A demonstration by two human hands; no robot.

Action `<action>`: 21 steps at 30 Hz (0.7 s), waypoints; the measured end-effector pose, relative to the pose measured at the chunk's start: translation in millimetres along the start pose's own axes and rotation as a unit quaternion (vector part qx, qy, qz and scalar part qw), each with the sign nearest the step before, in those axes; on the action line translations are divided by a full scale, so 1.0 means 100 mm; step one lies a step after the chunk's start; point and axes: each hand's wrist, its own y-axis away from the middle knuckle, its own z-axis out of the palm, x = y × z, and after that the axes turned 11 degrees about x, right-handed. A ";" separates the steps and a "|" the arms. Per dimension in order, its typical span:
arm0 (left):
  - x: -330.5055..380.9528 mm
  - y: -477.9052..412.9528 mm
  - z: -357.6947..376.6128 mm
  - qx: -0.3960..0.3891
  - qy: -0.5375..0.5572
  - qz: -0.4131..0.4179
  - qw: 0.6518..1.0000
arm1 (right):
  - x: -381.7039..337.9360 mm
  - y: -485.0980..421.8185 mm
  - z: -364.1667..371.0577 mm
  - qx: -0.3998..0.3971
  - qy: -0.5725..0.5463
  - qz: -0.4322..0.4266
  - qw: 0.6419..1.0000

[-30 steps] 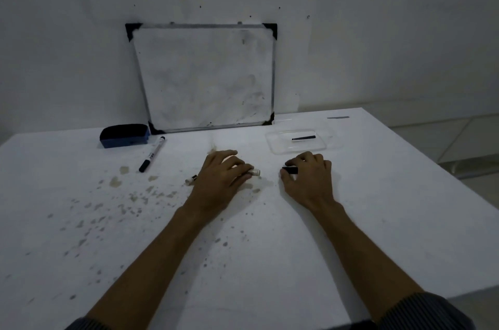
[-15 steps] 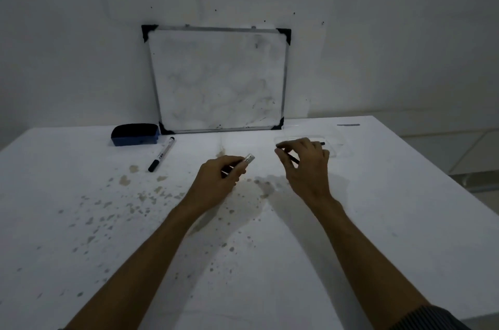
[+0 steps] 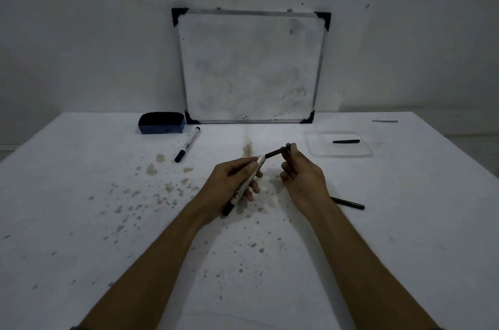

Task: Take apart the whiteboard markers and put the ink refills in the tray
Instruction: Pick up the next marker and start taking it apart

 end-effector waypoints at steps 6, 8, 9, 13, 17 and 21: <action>-0.04 -0.02 -0.01 -0.013 -0.005 0.009 1.000 | 0.04 -0.02 -0.04 0.014 0.032 -0.027 0.999; -0.05 -0.02 -0.01 -0.003 -0.004 0.011 1.000 | 0.04 -0.01 -0.03 0.016 0.047 -0.041 0.998; -0.05 -0.02 0.00 0.003 -0.006 0.013 1.000 | 0.04 0.00 -0.03 0.016 0.058 -0.056 0.997; -0.07 -0.01 0.03 0.010 -0.020 0.022 1.000 | -0.03 0.03 -0.04 0.007 0.178 -0.200 0.964; -0.06 0.00 0.03 0.009 -0.037 0.041 0.998 | 0.02 0.11 -0.04 -0.070 0.314 -0.329 0.888; 0.06 0.04 -0.06 0.007 -0.062 0.058 0.996 | 0.13 0.15 -0.04 -0.090 0.361 -0.413 0.831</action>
